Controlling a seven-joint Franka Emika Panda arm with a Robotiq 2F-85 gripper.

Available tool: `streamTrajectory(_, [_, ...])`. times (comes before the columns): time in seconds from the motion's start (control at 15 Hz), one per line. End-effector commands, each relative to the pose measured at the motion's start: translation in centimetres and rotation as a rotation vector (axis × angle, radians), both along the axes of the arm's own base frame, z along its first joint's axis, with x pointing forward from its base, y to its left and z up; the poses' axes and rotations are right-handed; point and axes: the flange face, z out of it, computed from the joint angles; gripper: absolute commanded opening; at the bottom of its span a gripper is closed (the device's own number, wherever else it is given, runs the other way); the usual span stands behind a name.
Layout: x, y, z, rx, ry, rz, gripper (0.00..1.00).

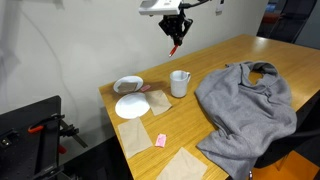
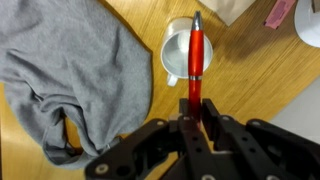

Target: Pick up the pen from the table and put it in the white mug cup.

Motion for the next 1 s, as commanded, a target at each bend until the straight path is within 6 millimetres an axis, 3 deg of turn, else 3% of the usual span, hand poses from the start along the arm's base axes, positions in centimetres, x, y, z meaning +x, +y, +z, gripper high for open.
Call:
streamTrajectory(0.0, [0.7, 0.6, -0.8, 0.091, -0.097, 0.085, 0.04])
streamTrajectory(0.93, [1.3, -1.0, -2.7, 0.361, -0.294, 0.481, 0.04])
